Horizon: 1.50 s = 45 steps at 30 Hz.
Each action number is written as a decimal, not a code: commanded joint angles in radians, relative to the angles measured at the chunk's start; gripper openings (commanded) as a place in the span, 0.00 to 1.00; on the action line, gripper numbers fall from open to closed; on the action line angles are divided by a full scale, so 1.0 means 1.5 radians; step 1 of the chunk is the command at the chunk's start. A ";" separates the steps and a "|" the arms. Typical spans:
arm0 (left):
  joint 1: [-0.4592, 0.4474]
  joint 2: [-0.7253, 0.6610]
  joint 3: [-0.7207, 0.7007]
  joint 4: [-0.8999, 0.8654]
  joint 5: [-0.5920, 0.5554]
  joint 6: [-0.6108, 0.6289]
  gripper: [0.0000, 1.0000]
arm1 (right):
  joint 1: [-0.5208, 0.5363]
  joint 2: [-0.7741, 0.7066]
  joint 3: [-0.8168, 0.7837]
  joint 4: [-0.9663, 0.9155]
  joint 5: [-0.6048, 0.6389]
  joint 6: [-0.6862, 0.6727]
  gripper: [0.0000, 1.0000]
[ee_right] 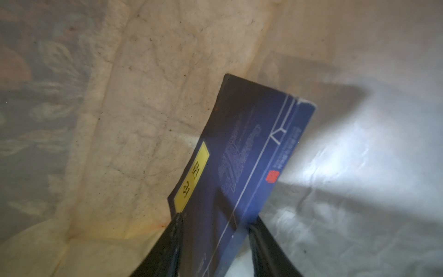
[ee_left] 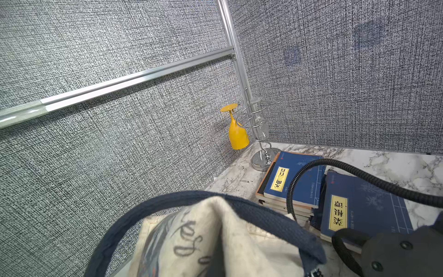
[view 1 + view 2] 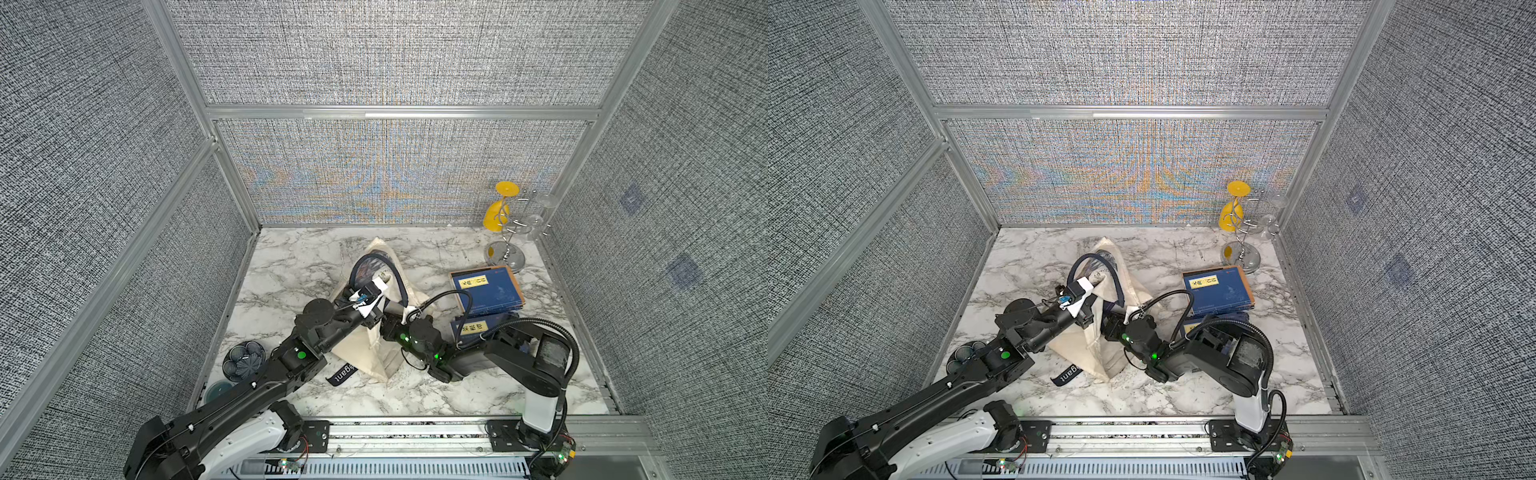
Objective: Take out the books from the canvas bag
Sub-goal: Pick up the book from the canvas bag.
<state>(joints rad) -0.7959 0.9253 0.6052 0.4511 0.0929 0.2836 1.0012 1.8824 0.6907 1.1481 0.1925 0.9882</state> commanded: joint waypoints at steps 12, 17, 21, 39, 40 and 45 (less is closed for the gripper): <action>0.000 -0.015 -0.008 0.067 0.031 -0.006 0.00 | -0.014 -0.008 0.047 -0.075 -0.073 0.008 0.34; 0.000 -0.014 -0.007 0.064 0.025 -0.006 0.00 | -0.018 -0.008 0.019 -0.040 -0.058 0.007 0.14; 0.000 -0.004 0.004 0.046 0.000 -0.005 0.00 | -0.018 -0.035 -0.008 -0.019 -0.056 -0.010 0.03; 0.002 0.061 0.059 -0.037 -0.154 -0.005 0.00 | -0.016 -0.239 -0.127 -0.161 0.007 -0.104 0.00; 0.002 0.066 0.062 -0.041 -0.163 -0.003 0.00 | -0.016 -0.248 -0.130 -0.166 0.008 -0.110 0.00; 0.007 0.093 0.074 -0.055 -0.228 -0.004 0.00 | -0.016 -0.303 -0.135 -0.208 0.010 -0.136 0.00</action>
<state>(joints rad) -0.7891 1.0515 0.7033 0.3653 -0.1646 0.2733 0.9771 1.4590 0.4889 0.8486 0.1829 0.8268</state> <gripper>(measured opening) 0.048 0.069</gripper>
